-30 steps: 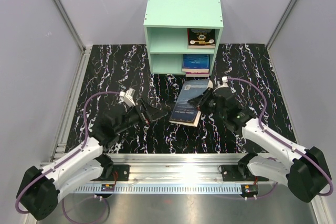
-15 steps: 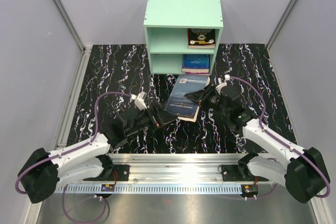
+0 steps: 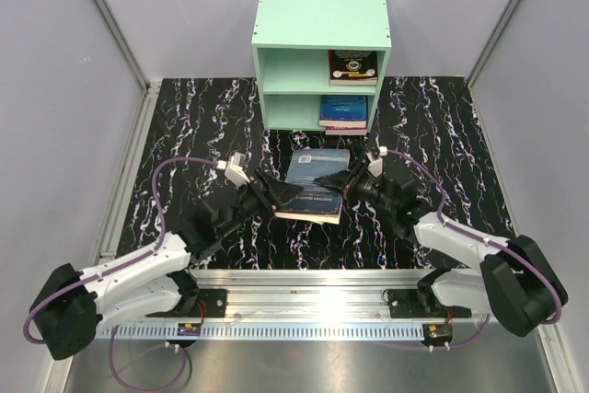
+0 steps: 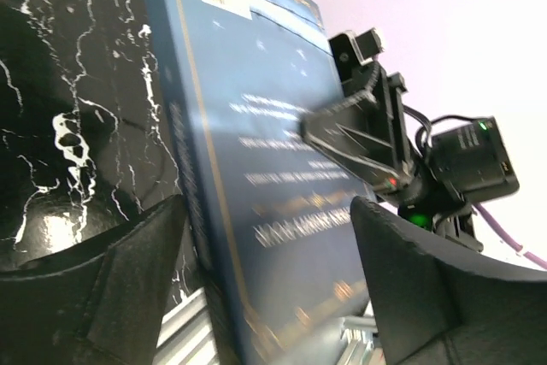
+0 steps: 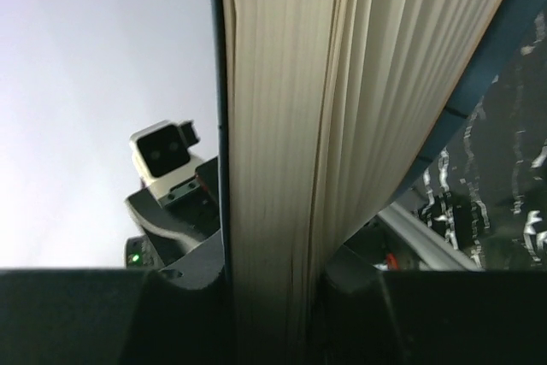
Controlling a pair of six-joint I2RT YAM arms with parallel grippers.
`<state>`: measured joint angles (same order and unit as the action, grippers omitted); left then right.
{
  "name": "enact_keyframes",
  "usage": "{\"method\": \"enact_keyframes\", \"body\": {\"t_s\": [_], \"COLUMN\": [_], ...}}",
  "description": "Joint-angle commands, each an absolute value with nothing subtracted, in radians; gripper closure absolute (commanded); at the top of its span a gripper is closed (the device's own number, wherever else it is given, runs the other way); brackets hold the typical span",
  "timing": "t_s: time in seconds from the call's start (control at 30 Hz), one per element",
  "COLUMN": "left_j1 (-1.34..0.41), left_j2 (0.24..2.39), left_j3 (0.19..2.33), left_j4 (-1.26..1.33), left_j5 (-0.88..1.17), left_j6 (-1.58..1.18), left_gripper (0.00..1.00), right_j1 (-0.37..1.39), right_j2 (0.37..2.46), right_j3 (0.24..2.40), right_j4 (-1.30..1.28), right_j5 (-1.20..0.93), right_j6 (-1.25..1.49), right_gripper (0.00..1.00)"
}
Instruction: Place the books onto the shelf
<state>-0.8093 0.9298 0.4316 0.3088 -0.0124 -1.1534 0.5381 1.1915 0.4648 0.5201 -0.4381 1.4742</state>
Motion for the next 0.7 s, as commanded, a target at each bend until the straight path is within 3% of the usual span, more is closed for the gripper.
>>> {"method": "enact_keyframes", "body": {"t_s": [0.0, 0.17, 0.33, 0.37, 0.43, 0.47, 0.57, 0.6, 0.67], "left_j1": [-0.807, -0.813, -0.815, -0.815, -0.818, -0.818, -0.816, -0.813, -0.807], "left_j2": [0.943, 0.942, 0.977, 0.988, 1.020, 1.029, 1.072, 1.086, 1.146], "left_j3": [0.479, 0.476, 0.520, 0.535, 0.587, 0.609, 0.675, 0.695, 0.779], "left_j4": [0.396, 0.434, 0.462, 0.445, 0.431, 0.407, 0.396, 0.391, 0.376], "left_j5": [-0.069, -0.061, -0.008, -0.005, 0.026, 0.029, 0.022, 0.014, 0.017], "left_j6": [-1.146, -1.135, -1.086, -1.075, -1.026, -1.010, -0.950, -0.918, -0.888], "left_gripper": [0.26, 0.55, 1.00, 1.00, 1.00, 1.00, 1.00, 1.00, 1.00], "right_j1": [0.548, 0.548, 0.548, 0.548, 0.540, 0.534, 0.505, 0.503, 0.502], "right_j2": [1.195, 1.196, 1.213, 1.212, 1.197, 1.156, 0.980, 0.930, 0.812], "right_j3": [0.485, 0.476, 0.465, 0.465, 0.475, 0.482, 0.579, 0.666, 0.757], "right_j4": [0.804, 0.827, 0.876, 0.882, 0.867, 0.829, 0.406, 0.127, -0.112], "right_j5": [-0.540, -0.531, -0.538, -0.543, -0.567, -0.577, -0.569, -0.507, -0.430], "right_j6": [1.565, 1.568, 1.575, 1.572, 1.548, 1.533, 1.338, 1.195, 1.067], "right_gripper": [1.00, 1.00, 0.97, 0.90, 0.55, 0.04, 0.00, 0.00, 0.00]}}
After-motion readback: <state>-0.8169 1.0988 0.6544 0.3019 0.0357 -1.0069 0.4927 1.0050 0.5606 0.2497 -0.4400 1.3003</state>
